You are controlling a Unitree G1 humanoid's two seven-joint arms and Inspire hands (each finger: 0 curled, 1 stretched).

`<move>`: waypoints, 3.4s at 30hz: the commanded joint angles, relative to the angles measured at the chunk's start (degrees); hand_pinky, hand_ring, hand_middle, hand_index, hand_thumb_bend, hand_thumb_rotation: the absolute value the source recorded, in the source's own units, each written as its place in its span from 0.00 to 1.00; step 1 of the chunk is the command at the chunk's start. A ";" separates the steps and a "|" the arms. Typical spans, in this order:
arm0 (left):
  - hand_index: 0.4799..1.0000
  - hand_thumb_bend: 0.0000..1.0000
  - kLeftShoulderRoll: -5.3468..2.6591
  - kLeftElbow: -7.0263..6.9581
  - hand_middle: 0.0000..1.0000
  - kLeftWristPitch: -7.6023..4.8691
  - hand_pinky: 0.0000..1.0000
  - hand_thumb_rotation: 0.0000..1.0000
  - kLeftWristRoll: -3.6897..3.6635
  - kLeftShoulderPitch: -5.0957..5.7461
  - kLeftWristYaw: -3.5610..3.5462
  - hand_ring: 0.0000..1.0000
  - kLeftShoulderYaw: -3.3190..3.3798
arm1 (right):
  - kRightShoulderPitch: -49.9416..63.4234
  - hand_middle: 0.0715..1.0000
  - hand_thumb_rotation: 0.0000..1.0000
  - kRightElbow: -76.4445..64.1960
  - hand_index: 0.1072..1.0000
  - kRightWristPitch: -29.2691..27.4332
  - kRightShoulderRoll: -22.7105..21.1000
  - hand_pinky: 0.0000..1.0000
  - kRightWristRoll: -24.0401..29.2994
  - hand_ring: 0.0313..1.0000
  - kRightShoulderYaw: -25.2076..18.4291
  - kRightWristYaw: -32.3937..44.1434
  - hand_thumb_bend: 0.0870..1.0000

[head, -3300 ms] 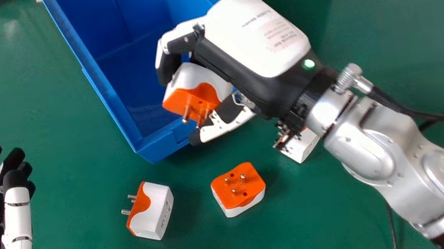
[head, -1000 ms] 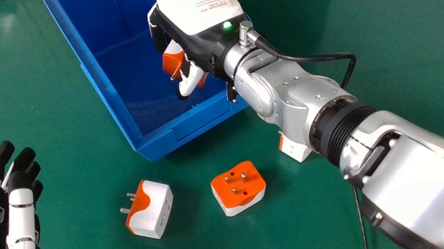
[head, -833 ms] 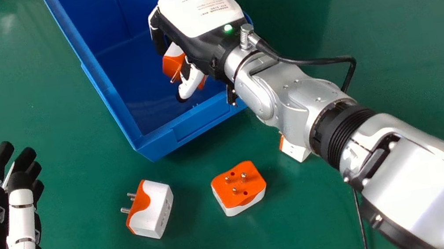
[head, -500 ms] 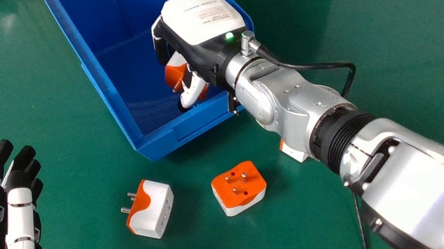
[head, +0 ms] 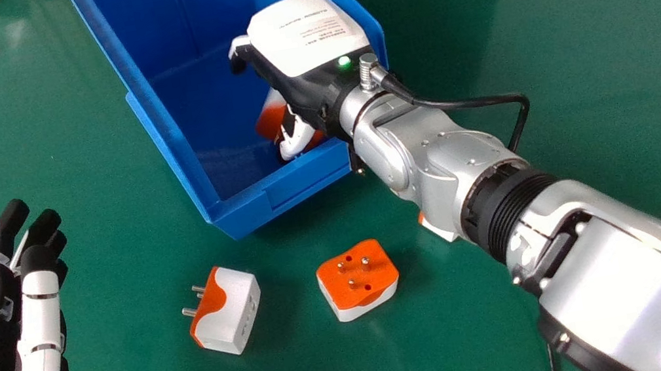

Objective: Pick all objects and put in blue box

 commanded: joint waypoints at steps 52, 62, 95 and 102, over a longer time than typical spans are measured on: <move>0.79 0.47 0.38 -2.17 0.89 -2.97 0.86 0.53 4.71 -0.86 1.49 0.88 -2.25 | 38.31 0.87 0.00 -73.54 0.85 -6.53 -19.23 0.68 -0.11 0.83 -10.09 -2.95 0.39; 0.79 0.48 0.39 -3.53 0.89 -2.69 0.87 0.51 4.56 1.36 1.33 0.88 -1.49 | 63.31 0.87 0.00 -94.58 0.85 -7.03 -21.14 0.68 0.05 0.83 -16.08 -0.39 0.41; 0.80 0.52 1.97 -8.51 0.88 1.53 0.90 0.58 3.24 6.59 1.42 0.89 1.36 | 82.89 0.92 0.27 -91.54 0.91 -3.38 -14.56 0.73 -4.69 0.87 -22.95 -6.48 0.54; 0.80 0.51 1.96 -8.80 0.88 1.93 0.90 0.57 3.41 6.29 1.38 0.89 1.40 | 81.56 0.93 0.31 -89.84 0.92 -1.51 -14.35 0.75 -4.94 0.88 -22.00 -5.45 0.54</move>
